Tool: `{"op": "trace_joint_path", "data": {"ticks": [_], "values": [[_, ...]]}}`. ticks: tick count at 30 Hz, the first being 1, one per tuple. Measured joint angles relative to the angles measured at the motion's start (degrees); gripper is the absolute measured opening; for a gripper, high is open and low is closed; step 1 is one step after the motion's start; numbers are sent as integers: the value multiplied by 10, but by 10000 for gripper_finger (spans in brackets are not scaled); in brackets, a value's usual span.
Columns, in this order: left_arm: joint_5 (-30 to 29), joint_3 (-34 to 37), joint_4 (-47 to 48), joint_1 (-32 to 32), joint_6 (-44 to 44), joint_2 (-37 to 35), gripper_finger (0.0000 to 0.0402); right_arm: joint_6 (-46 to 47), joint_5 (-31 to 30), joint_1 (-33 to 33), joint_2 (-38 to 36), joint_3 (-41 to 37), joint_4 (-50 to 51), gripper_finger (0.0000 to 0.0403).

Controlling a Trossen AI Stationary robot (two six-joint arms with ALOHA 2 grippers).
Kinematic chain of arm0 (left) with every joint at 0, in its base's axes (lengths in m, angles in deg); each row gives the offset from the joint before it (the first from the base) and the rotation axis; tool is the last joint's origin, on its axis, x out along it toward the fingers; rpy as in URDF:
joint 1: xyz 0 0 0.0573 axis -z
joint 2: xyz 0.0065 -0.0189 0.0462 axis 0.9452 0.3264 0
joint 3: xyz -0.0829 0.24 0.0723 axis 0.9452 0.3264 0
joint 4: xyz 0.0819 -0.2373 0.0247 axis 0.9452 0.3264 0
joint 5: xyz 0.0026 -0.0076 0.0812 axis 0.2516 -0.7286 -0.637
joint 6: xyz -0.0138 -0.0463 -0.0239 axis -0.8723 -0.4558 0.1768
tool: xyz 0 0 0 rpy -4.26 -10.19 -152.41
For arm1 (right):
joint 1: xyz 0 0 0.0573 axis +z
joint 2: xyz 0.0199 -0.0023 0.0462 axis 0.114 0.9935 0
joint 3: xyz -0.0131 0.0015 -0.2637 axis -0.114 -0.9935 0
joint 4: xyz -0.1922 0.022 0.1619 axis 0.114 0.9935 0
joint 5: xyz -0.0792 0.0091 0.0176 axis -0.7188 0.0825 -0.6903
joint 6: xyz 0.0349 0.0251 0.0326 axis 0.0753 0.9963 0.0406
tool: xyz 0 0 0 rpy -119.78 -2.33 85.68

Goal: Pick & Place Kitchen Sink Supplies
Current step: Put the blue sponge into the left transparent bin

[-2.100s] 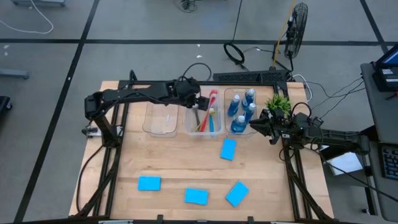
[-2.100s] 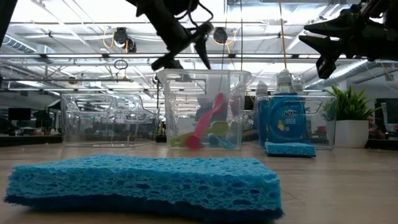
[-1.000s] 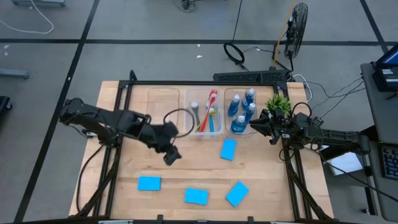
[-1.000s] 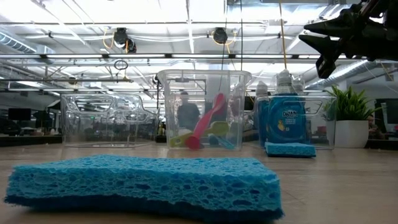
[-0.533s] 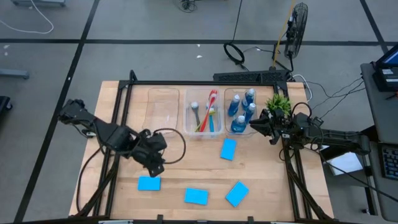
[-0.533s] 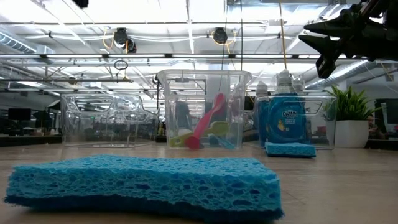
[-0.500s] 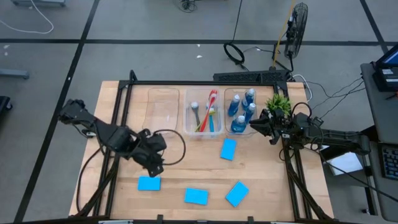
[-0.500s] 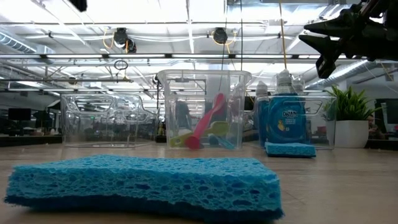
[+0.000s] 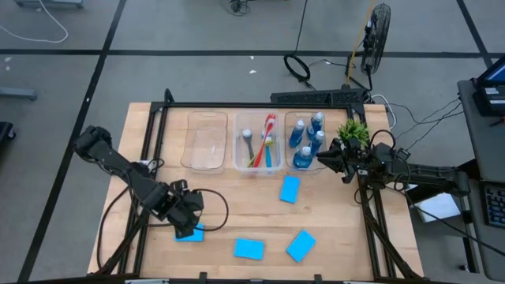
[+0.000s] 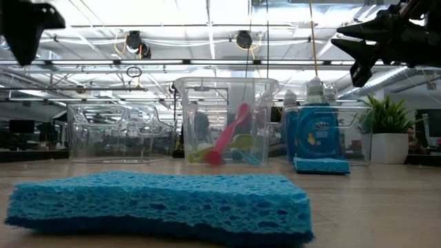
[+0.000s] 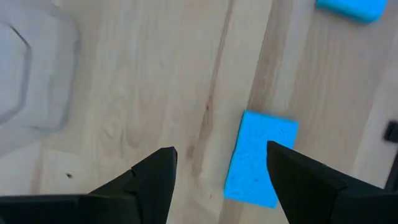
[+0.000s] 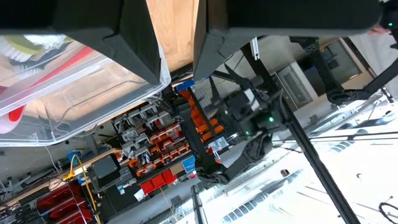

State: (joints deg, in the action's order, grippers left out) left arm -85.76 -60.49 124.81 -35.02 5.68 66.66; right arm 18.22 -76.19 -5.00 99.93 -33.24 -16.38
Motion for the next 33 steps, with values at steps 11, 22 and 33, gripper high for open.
{"op": "trace_joint_path", "data": {"ticks": [11, 22, 33], "values": [[26, 61, -106, 24, 27, 0, 246, 0, 0, 0, 0, 0, 0, 86], [50, 105, -170, 28, 72, 0, 246, 0, 0, 0, 0, -1, 0, 86], [99, 182, -240, 27, 56, 0, 246, 0, 0, 0, 0, -1, 0, 86]]}}
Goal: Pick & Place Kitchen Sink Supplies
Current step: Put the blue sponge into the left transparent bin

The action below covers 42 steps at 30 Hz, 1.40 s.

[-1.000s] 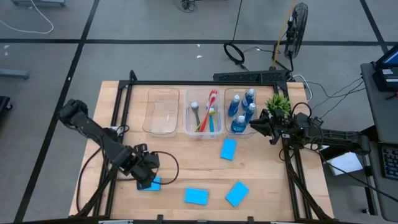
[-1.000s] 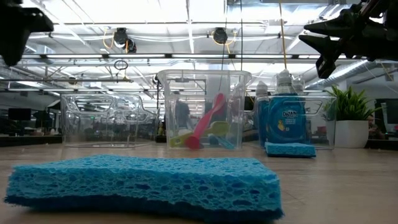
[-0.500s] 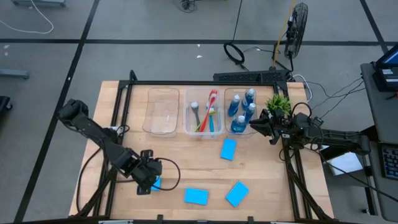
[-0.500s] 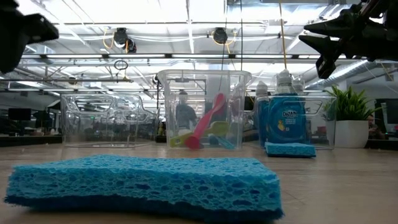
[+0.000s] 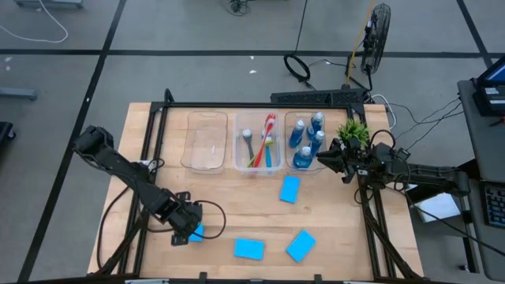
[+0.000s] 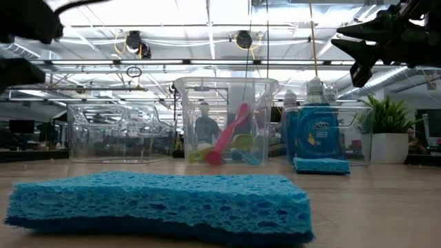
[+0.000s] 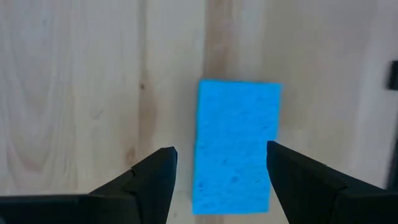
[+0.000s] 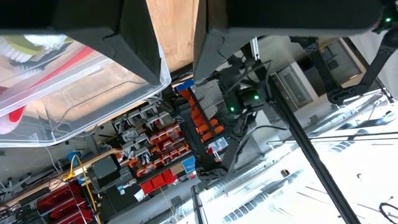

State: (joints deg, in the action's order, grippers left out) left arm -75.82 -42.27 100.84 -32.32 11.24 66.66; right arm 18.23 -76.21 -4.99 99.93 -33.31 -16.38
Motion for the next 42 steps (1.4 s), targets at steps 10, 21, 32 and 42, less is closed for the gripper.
{"op": "trace_joint_path", "data": {"ticks": [10, 21, 32, 42], "values": [[2, 65, -70, 0, -29, 0, 246, 2, 0, 0, 0, 0, 0, 86], [6, 110, -106, 0, -26, -1, 246, 2, 0, 0, 0, 0, 0, 86], [21, 131, -134, -1, -30, 25, 192, 2, 0, 0, 0, 0, 0, 86], [41, 133, -164, -8, -77, 37, 12, 1, -1, 0, 0, 0, 0, 86]]}}
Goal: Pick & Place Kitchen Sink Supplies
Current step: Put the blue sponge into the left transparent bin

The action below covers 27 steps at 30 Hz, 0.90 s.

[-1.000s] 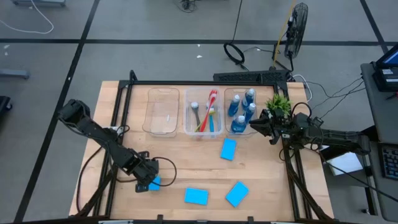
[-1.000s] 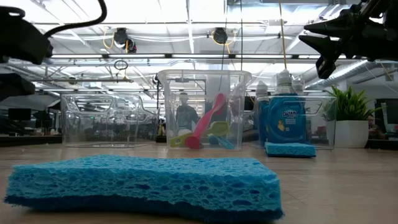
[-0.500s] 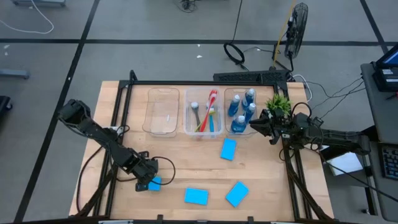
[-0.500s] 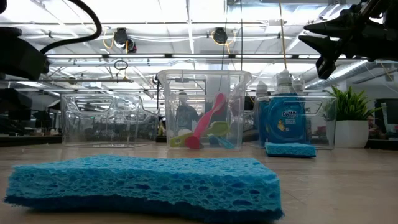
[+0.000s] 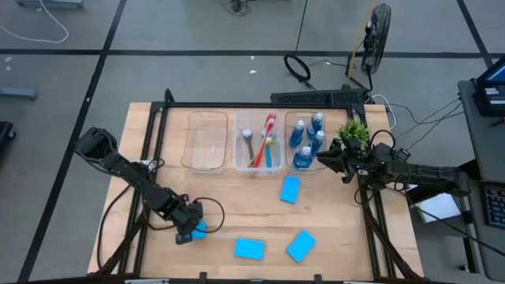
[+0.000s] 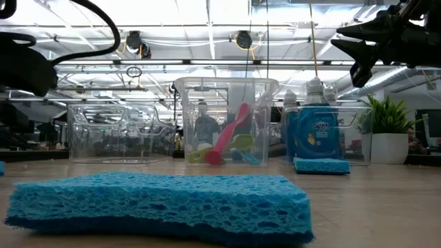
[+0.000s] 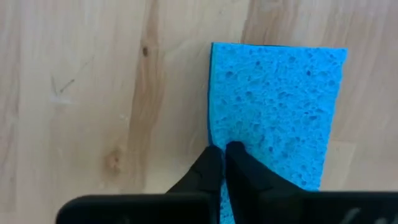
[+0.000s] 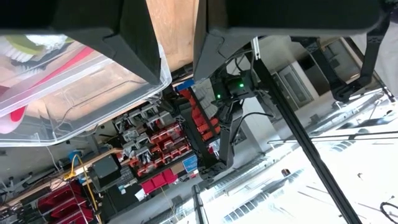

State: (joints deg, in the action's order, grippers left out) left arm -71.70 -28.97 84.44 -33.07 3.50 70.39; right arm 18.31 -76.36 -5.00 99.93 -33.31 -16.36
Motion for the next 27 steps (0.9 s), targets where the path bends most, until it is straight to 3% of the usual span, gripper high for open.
{"op": "trace_joint_path", "data": {"ticks": [14, 20, 27], "values": [[-21, 4, -37, -33, -55, -60, 3, 1, -1, 0, 0, 0, -2, 86], [-52, 4, -42, -58, -32, -121, 2, 1, -1, 0, 0, 0, -5, 86], [-67, 3, -124, -91, 51, -178, 1, 1, -1, 0, 0, 0, -17, 86]]}}
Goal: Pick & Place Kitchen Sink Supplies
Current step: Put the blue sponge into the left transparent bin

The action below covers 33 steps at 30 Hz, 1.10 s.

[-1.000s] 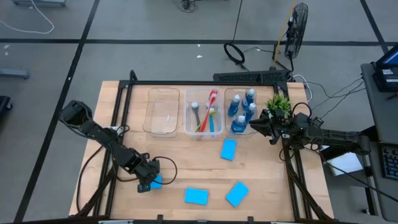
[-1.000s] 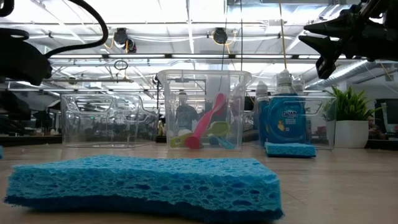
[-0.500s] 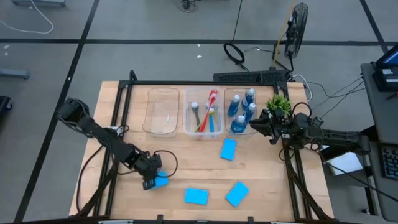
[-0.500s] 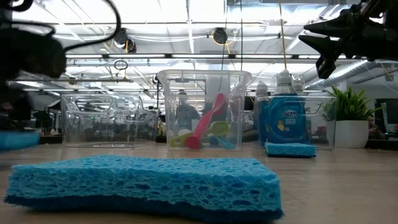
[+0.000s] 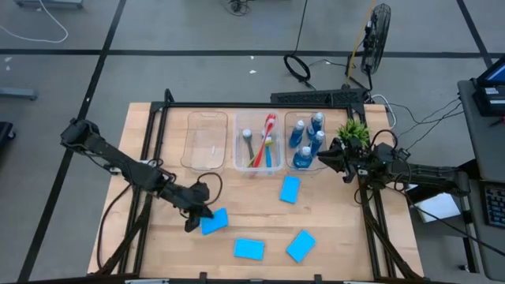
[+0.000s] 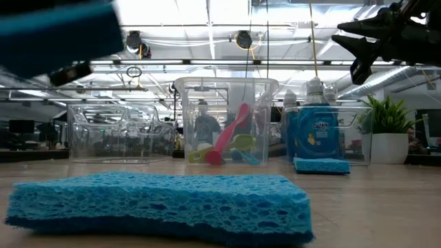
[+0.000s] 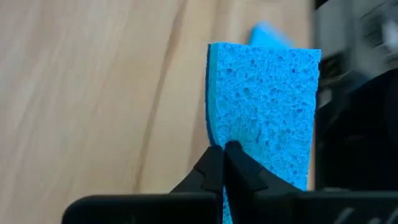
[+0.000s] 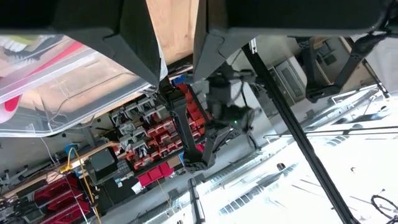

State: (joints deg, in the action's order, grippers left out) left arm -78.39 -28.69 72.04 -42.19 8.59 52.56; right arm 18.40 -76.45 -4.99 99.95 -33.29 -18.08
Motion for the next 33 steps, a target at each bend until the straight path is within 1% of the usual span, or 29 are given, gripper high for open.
{"op": "trace_joint_path", "data": {"ticks": [6, 9, 13, 20, 27, 33], "values": [[3, -1, -131, -28, 75, -18, 1, 0, 0, 0, 0, 0, -1, 86], [22, -1, -200, -37, 106, -18, 0, 0, 0, 0, 0, 0, -1, 86], [42, -2, -303, -46, 144, -18, 0, 0, 0, 0, 0, 0, -1, 86], [59, -2, -513, -51, 212, -18, 0, 0, 0, 0, 0, 0, -1, 86], [102, -2, -682, -51, 280, -18, 0, -1, 0, 0, 0, 0, -1, 86], [144, -2, -791, -51, 339, -18, 0, -2, 0, 0, 0, 0, 0, 86]]}}
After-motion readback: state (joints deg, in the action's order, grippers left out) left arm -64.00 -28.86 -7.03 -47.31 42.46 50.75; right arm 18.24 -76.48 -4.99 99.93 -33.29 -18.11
